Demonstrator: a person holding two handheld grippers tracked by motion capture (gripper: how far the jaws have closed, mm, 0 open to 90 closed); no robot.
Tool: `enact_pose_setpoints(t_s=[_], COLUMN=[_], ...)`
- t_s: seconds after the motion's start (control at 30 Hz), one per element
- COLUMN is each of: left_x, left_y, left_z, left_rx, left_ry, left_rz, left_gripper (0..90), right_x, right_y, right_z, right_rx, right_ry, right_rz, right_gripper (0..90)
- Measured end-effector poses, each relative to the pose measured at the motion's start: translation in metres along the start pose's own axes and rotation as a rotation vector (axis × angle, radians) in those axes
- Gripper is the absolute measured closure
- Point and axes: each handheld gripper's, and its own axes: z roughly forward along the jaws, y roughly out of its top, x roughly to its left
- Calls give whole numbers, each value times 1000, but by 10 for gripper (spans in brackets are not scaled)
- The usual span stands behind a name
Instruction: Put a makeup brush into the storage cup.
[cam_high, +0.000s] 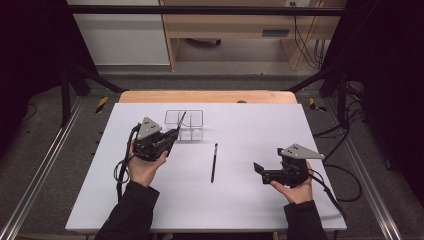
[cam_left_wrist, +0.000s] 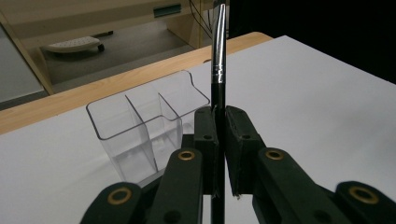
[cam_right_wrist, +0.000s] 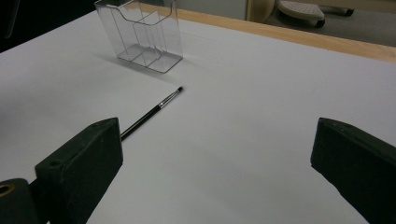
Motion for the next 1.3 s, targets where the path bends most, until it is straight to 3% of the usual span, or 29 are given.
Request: enact_pose_setpoints(t_s=[0.43,1.3], left_x=[3,13], left_y=[13,43], left_z=[16,40], left_rx=[-36,-77], left_ry=[20,47], left_rz=[-29,-30], left_gripper=[832,832], right_x=[0,0], right_y=[1,1], right_z=[-1,-1], right_rx=[-14,-15], right_ry=[4,11], right_rz=[5,11], right_gripper=[27,27])
